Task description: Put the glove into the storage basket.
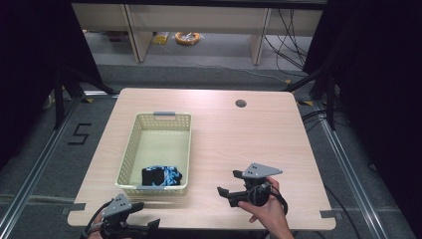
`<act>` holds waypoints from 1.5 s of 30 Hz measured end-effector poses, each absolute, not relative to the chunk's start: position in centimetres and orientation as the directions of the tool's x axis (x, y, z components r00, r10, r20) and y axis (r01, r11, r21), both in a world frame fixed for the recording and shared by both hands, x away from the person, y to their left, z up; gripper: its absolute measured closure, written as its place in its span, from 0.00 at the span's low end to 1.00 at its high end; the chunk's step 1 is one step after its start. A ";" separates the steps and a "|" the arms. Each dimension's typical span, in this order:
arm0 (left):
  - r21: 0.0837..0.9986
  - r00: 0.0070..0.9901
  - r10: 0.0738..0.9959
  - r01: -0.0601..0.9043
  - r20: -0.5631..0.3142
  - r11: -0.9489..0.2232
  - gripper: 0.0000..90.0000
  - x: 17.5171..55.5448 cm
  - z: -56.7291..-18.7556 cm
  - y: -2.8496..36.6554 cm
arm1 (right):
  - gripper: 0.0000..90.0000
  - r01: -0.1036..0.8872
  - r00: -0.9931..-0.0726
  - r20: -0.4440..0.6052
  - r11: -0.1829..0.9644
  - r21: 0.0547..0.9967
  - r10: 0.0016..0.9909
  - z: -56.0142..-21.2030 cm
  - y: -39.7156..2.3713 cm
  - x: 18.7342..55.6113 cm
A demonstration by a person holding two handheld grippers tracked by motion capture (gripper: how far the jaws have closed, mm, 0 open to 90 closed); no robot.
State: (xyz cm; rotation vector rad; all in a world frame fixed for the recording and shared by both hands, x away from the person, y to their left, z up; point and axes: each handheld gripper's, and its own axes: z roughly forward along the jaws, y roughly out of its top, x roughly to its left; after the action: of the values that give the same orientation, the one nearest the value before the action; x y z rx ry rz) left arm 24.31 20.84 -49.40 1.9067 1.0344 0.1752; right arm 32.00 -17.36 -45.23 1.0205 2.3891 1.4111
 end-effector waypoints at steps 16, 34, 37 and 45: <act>0.782 0.647 0.720 0.574 -0.251 -0.243 0.17 24.1 -49.5 20.6 | 0.20 0.495 -0.741 0.196 0.325 0.806 0.642 -46.7 -18.7 30.1; 0.771 0.660 0.718 0.570 -0.223 -0.285 0.17 23.9 -49.8 20.2 | 0.19 0.466 -0.765 0.135 0.395 0.792 0.630 -47.7 -19.9 28.6; 0.769 0.662 0.714 0.572 -0.227 -0.286 0.17 23.9 -49.8 20.2 | 0.19 0.471 -0.760 0.132 0.399 0.787 0.637 -47.8 -20.0 28.4; 0.766 0.667 0.709 0.574 -0.231 -0.290 0.17 23.7 -49.9 20.0 | 0.19 0.483 -0.771 0.145 0.423 0.767 0.620 -48.6 -20.3 27.5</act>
State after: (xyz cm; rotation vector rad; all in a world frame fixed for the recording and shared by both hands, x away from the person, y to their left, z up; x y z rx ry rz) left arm 23.75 20.02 -49.92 1.9850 0.9958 0.1907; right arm 27.51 -20.30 -48.59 0.9820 2.5109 1.2717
